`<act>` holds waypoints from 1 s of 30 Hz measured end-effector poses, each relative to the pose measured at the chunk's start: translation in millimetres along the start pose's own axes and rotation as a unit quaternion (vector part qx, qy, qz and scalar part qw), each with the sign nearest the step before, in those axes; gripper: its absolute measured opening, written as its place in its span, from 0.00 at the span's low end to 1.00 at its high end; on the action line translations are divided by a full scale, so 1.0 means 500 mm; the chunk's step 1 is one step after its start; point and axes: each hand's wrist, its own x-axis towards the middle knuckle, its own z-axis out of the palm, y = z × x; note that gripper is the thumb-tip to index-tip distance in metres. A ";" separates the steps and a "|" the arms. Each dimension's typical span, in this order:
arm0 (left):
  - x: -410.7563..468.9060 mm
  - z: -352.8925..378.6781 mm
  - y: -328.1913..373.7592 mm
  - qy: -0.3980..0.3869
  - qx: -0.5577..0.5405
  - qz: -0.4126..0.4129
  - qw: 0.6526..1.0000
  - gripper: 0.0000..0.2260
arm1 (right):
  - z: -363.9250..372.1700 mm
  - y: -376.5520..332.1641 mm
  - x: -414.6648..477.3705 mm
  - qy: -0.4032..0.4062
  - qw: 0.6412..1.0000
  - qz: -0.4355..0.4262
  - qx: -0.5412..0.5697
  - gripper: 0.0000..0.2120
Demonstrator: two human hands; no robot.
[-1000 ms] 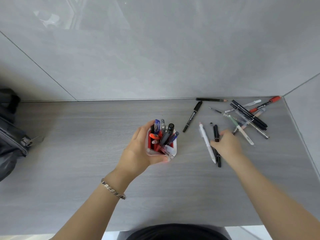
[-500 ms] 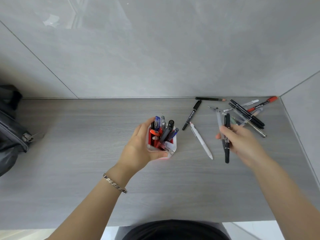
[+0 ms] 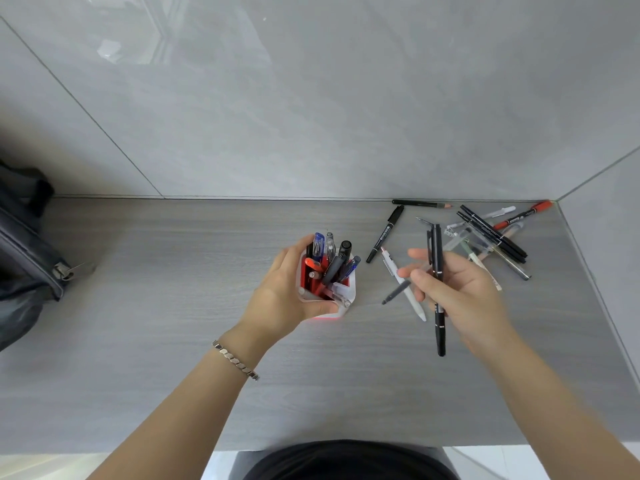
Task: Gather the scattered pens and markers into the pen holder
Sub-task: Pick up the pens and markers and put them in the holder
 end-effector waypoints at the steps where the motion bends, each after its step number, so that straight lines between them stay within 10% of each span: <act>1: 0.000 0.000 -0.001 0.000 -0.001 0.000 1.000 0.45 | 0.008 0.000 0.000 0.018 0.999 -0.042 -0.013 0.15; 11: 0.003 0.006 -0.011 0.006 -0.009 0.010 1.000 0.44 | 0.129 0.060 0.024 -0.066 0.886 -0.271 -0.371 0.11; 16: 0.005 0.004 -0.012 0.005 -0.004 0.011 1.000 0.45 | 0.093 0.033 0.019 -0.034 0.941 -0.226 -0.248 0.07; 24: 0.005 0.004 -0.011 0.002 -0.006 0.006 1.000 0.45 | 0.099 -0.004 0.032 0.076 0.951 -0.297 -0.046 0.44; 30: 0.003 0.004 -0.014 0.007 -0.015 0.006 1.000 0.43 | 0.147 0.067 0.054 0.044 0.914 -0.275 -0.295 0.20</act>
